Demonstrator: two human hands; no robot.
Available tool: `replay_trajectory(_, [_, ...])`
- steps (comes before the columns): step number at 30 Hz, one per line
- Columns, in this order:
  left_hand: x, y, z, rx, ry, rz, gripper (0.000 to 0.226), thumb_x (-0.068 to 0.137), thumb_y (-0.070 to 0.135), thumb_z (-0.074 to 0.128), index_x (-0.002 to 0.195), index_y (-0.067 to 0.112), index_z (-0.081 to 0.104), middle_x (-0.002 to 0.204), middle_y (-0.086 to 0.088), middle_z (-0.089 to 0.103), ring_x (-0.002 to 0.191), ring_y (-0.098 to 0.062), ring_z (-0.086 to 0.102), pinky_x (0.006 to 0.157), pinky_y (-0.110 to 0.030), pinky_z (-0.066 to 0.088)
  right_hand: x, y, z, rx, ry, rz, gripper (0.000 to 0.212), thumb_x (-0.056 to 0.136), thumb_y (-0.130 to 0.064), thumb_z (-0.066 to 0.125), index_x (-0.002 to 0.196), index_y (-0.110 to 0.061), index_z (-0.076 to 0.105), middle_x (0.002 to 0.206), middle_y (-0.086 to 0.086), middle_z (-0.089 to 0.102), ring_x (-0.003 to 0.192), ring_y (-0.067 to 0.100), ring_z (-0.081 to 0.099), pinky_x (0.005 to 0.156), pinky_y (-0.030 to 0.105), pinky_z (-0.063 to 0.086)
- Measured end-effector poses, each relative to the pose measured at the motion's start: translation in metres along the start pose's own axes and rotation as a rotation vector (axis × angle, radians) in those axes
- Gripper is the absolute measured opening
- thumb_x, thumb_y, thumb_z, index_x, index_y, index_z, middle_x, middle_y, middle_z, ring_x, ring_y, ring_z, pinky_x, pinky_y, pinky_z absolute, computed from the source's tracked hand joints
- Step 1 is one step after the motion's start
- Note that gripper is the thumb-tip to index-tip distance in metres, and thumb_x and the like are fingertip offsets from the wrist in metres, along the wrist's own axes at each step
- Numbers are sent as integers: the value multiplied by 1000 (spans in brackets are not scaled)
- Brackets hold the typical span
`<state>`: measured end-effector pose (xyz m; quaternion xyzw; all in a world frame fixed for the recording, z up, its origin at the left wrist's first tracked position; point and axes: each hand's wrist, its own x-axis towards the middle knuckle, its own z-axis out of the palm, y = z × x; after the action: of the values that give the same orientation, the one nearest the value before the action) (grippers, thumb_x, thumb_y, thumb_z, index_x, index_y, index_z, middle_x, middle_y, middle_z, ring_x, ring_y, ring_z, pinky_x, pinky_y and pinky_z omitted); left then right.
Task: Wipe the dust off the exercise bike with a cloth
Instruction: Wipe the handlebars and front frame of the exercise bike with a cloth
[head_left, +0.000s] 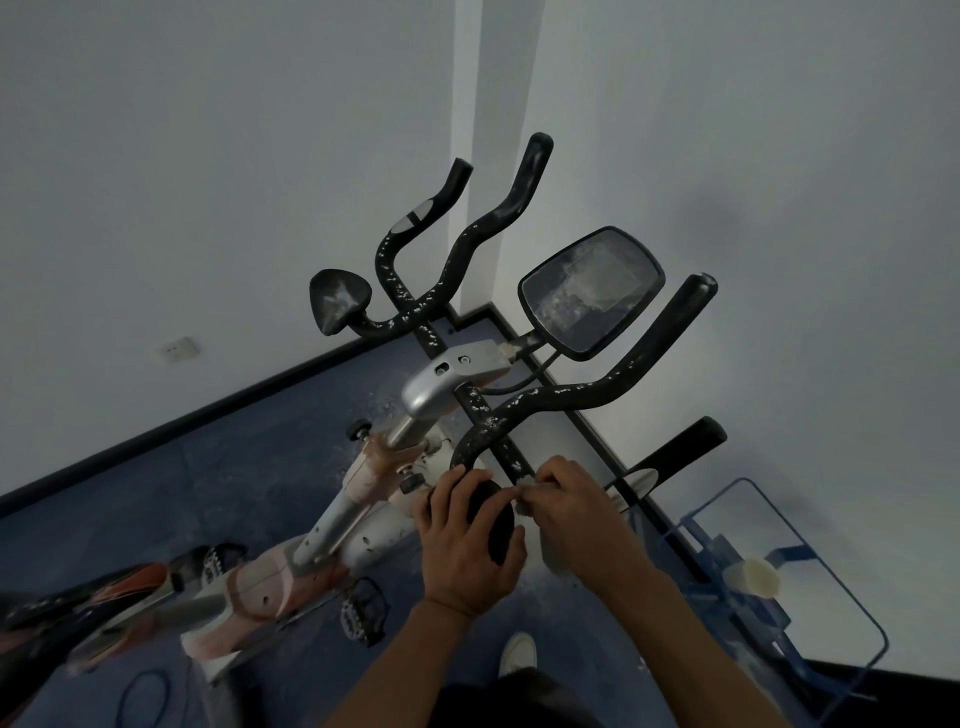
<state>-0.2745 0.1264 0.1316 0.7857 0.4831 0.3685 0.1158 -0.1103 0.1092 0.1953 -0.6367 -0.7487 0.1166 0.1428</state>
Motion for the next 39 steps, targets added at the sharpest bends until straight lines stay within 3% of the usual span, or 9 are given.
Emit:
replay_trajectory(3, [0, 2, -1, -57, 29, -18, 49, 84, 49, 61, 123, 22, 53, 137, 1, 53, 138, -27, 42, 116, -48, 24, 16, -5, -4, 87, 101, -1, 7, 93, -14, 71, 93, -18, 65, 99, -4, 49, 87, 2, 41, 74, 11, 37])
replay_trajectory(7, [-1, 2, -1, -65, 35, -5, 47, 84, 49, 61, 121, 22, 52, 136, 1, 52, 139, -27, 41, 117, -46, 22, 11, -5, 8, 48, 32, 23, 10, 93, -17, 71, 97, -23, 63, 105, -4, 49, 92, 5, 41, 76, 17, 40])
replay_trajectory(13, [-2, -1, 2, -41, 28, 5, 45, 83, 49, 61, 117, 22, 52, 135, 0, 53, 138, -28, 40, 115, -48, 23, 11, 4, -2, 34, 92, -51, 14, 84, -12, 80, 90, -20, 70, 91, -3, 56, 81, 3, 45, 75, 10, 36])
replay_trajectory(16, [-1, -1, 1, -34, 27, 8, 44, 84, 50, 59, 117, 22, 52, 135, 0, 53, 138, -28, 41, 116, -46, 21, 21, -3, 3, 143, 161, -26, 9, 88, -9, 76, 95, -14, 72, 95, 1, 66, 86, 13, 61, 80, 22, 52])
replay_trajectory(21, [-2, -2, 2, -49, 31, 8, 43, 83, 49, 62, 115, 22, 53, 133, -1, 55, 138, -28, 41, 117, -44, 20, 16, 10, 3, 145, -19, -5, 13, 95, -13, 65, 102, -8, 75, 102, 9, 72, 94, 24, 68, 87, 32, 54])
replay_trajectory(26, [-2, -1, 1, -36, 20, 4, 42, 84, 50, 60, 114, 21, 54, 133, -2, 56, 137, -30, 42, 116, -43, 20, 32, 1, 2, 315, 195, 84, 15, 95, -13, 69, 108, -7, 72, 104, 5, 74, 97, 7, 68, 89, 4, 45])
replay_trajectory(29, [-3, -2, 1, -28, 3, 9, 43, 84, 50, 59, 115, 21, 54, 134, -3, 55, 137, -30, 41, 118, -43, 19, 38, -8, 8, 305, 194, 22, 8, 92, -9, 72, 100, -9, 73, 99, 5, 74, 94, 7, 65, 89, -1, 37])
replay_trajectory(34, [-1, 0, 0, -38, 25, 12, 39, 84, 48, 60, 113, 23, 55, 133, 0, 54, 137, -29, 42, 119, -40, 16, 22, 3, 1, 213, 137, -58, 16, 91, -16, 67, 102, -9, 75, 100, 6, 76, 93, 18, 72, 89, 23, 52])
replay_trajectory(39, [-2, -1, 2, -36, 29, 24, 40, 83, 48, 59, 113, 22, 54, 134, 0, 52, 138, -28, 41, 118, -41, 18, 43, -4, 4, 240, 187, -52, 12, 87, -5, 74, 98, -8, 75, 98, 7, 74, 90, 19, 70, 86, 28, 57])
